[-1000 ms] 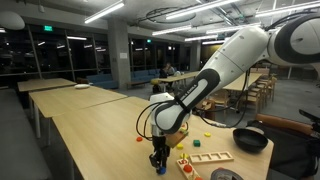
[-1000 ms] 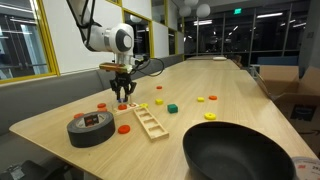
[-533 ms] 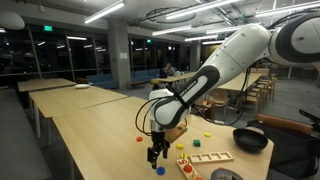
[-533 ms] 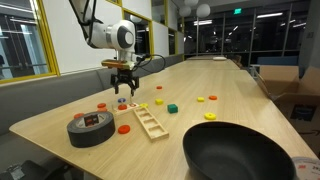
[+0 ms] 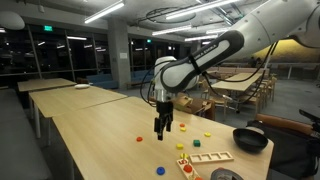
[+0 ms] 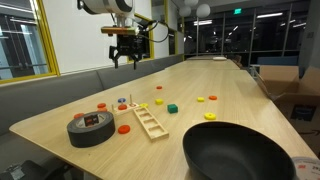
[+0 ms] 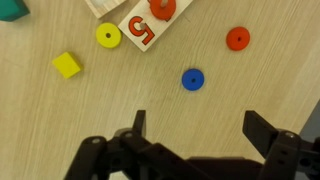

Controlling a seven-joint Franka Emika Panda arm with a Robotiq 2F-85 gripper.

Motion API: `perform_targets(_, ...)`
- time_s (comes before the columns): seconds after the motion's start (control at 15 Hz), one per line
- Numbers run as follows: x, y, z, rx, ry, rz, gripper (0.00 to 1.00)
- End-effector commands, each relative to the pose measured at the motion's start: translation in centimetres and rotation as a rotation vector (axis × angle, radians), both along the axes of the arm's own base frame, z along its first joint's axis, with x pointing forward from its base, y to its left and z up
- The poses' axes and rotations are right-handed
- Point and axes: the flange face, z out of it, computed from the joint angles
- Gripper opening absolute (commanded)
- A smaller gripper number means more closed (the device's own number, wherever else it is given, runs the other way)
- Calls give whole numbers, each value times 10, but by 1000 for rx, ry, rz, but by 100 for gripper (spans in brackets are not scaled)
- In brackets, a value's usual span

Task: Put the blue round block on the table

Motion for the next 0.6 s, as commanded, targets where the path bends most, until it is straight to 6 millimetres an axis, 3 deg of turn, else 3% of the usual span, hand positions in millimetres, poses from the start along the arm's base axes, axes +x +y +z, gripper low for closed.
perform_targets(0.0, -19, -26, 66, -14, -32, 62, 100)
perform_targets(0.27, -36, -46, 104, -5, -16, 111, 100)
perform_targets(0.53, -53, -59, 116, 15, 23, 145, 100)
